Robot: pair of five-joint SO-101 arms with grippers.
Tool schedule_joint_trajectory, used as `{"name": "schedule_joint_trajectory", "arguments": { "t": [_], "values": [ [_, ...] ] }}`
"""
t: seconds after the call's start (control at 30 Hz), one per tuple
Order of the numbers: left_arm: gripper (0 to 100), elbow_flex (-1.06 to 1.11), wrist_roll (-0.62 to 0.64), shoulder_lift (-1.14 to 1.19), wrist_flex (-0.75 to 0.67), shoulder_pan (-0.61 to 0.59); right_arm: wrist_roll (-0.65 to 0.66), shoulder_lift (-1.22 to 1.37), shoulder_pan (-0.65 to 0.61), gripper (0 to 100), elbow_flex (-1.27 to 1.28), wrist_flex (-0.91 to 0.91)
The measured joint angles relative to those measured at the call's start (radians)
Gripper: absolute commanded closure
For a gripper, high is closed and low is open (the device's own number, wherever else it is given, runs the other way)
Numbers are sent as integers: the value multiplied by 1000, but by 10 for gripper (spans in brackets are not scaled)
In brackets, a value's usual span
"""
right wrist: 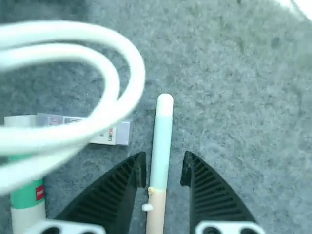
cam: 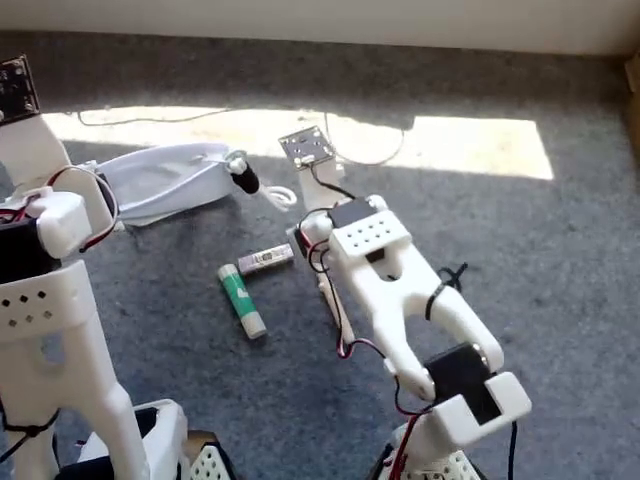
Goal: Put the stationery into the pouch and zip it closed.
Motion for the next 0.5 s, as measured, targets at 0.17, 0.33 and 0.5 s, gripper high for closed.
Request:
{"name": "schedule_joint_trajectory", "arguments": {
  "t": [0.17,0.33,0.5],
  "values": [
    [993,0,0,0,0,-6,0,155,0,875,-107,-3],
    [993,0,0,0,0,-6,0,262,2,878,-169,-3],
    [993,0,0,0,0,-6,-2,324,20,885,-218,-2]
  ]
}}
